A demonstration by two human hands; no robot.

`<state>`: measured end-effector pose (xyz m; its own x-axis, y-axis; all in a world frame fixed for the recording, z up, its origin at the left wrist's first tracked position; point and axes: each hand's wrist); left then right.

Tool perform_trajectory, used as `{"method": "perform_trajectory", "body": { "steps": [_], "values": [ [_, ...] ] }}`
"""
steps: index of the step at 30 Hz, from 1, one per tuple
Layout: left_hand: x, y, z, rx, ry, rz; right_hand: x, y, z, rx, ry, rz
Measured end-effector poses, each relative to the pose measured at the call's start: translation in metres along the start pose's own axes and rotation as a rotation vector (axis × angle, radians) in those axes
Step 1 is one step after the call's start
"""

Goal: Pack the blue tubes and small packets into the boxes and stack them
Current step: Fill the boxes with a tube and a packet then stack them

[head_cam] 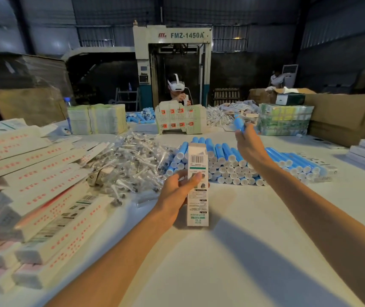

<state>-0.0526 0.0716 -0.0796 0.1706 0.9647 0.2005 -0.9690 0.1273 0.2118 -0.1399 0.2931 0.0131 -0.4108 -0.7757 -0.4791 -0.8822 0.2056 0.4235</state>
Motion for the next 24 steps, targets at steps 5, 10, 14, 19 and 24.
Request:
{"method": "perform_trajectory", "body": {
  "steps": [5,10,14,19,24],
  "values": [
    [0.005,-0.005,0.002,0.012,0.023,-0.067,-0.021,-0.045,-0.038,-0.140,0.625,-0.113],
    [0.008,-0.009,0.005,0.029,0.000,-0.071,-0.022,-0.058,-0.052,-0.161,1.003,-0.213],
    [0.007,-0.011,0.004,0.054,0.040,-0.088,-0.010,-0.061,-0.049,-0.091,1.078,-0.228],
    [0.008,-0.010,0.002,0.084,0.071,-0.141,-0.005,-0.056,-0.047,-0.044,1.141,-0.201],
    [0.008,-0.009,0.000,0.097,0.076,-0.131,-0.006,-0.053,-0.046,-0.150,0.762,-0.148]
  ]
}}
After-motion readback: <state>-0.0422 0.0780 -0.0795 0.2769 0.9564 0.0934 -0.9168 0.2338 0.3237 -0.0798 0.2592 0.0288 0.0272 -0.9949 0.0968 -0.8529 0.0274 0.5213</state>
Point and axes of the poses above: each hand's wrist, its own y-axis towards the middle knuckle, its own x-axis out of the palm, z = x × y, and after that the axes turned 3 degrees about x, right-handed
